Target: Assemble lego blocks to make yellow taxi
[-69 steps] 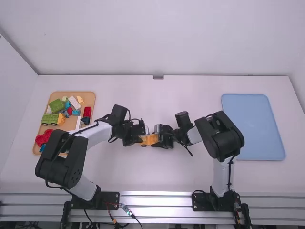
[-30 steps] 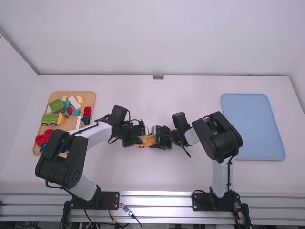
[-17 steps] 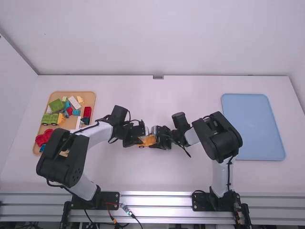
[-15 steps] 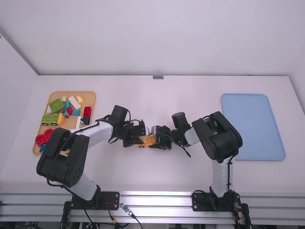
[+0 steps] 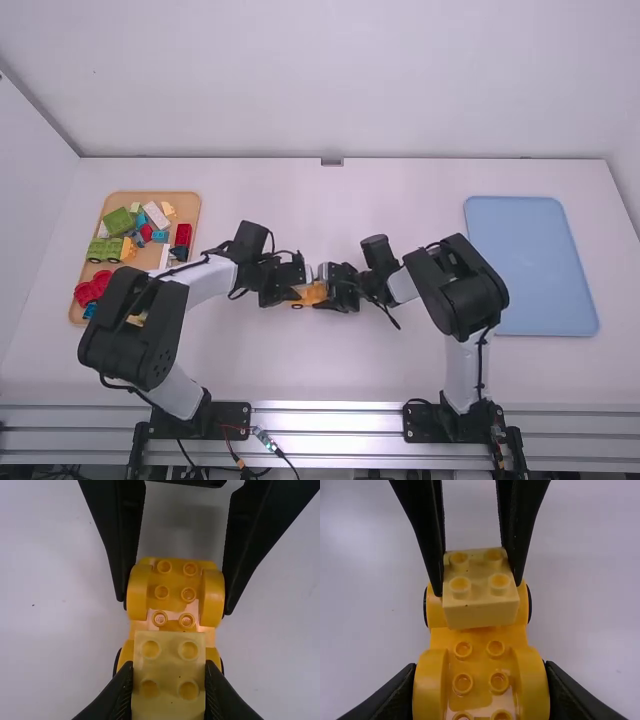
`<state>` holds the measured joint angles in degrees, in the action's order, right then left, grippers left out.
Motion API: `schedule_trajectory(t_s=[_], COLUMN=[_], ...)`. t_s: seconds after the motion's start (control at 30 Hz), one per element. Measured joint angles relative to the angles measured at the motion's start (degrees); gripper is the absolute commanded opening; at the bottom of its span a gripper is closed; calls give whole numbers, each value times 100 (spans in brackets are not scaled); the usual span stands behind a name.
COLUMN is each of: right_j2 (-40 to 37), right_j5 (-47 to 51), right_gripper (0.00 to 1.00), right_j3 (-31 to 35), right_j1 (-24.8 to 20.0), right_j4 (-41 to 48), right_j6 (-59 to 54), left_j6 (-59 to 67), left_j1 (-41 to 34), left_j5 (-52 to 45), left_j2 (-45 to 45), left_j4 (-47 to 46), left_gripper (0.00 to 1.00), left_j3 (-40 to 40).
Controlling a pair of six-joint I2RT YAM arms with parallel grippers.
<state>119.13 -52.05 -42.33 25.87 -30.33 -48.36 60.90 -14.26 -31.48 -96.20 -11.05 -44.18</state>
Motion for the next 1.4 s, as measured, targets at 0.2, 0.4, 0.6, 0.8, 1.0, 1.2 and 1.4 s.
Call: schedule_trajectory(t_s=[0.2,0.4,0.6,0.8,1.0,1.2,1.4], right_j2=[0,0,0,0,0,0,0], right_j5=[0,-7,-11,-17,-20,-22,-24], right_gripper=[45,45,45,45,45,45,45], right_j3=[0,0,0,0,0,0,0], right_j1=[0,0,-52,-129,-164,-181,-181], right_j4=[2,7,13,22,26,31,28], right_j6=[0,-2,-7,-9,-4,-2,-2], left_j6=[-26,9,2,-2,11,-2,22], left_j1=[0,0,0,2,22,22,0], left_j5=[7,138,164,264,262,85,-214], left_j2=[0,-22,-22,-22,-20,0,0], left_j4=[-59,-365,-640,-1606,-1884,-1137,-807], left_gripper=[69,99,99,99,87,2,2], left_j3=[-4,-7,-151,-767,-1305,-1137,-754])
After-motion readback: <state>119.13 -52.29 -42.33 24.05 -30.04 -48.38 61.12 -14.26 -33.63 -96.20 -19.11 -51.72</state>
